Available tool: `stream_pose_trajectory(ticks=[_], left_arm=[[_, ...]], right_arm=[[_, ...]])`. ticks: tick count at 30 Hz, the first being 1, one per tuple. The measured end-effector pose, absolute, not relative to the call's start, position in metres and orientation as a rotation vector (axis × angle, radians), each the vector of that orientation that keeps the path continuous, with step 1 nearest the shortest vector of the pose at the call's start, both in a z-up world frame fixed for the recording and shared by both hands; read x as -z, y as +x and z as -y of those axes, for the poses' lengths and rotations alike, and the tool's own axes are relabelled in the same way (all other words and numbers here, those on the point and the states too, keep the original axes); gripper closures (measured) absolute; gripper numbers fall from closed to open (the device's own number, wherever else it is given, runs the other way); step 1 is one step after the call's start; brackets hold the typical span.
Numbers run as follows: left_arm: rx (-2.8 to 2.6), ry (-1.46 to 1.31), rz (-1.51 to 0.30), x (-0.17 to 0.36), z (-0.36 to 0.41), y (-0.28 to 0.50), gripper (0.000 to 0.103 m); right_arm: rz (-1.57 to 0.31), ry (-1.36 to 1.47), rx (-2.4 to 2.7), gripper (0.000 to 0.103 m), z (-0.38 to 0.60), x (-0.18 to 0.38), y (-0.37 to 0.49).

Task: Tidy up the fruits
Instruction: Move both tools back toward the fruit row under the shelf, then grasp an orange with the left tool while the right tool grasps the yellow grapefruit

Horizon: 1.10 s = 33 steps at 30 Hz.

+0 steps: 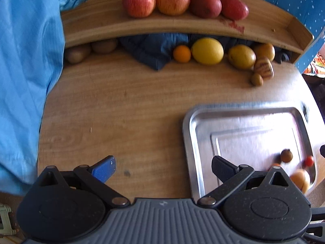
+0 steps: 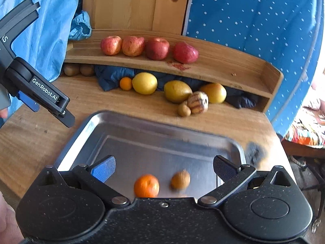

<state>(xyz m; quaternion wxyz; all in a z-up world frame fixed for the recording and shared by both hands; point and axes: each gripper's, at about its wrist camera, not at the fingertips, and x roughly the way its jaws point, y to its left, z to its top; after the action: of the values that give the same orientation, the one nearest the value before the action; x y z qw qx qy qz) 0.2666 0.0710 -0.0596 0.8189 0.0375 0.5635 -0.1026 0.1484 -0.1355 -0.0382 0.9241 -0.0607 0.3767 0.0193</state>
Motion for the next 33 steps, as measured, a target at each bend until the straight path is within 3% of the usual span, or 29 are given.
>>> stream_pose_trajectory(ticks=[13,24,33], left_arm=[[0.356,-0.025,-1.182,0.073,-0.054,0.353,0.001],[0.488,-0.016,-1.071,0.096,-0.037,0.404,0.002],[0.554,-0.053,-1.051,0.105,-0.037,0.416,0.025]], right_arm=[[-0.820,-0.146,-0.048,0.001,0.125,0.056,0.227],[-0.811,-0.360,-0.117,0.001,0.100,0.067,0.299],[-0.786,-0.461,-0.163,0.006,0.100,0.081,0.332]])
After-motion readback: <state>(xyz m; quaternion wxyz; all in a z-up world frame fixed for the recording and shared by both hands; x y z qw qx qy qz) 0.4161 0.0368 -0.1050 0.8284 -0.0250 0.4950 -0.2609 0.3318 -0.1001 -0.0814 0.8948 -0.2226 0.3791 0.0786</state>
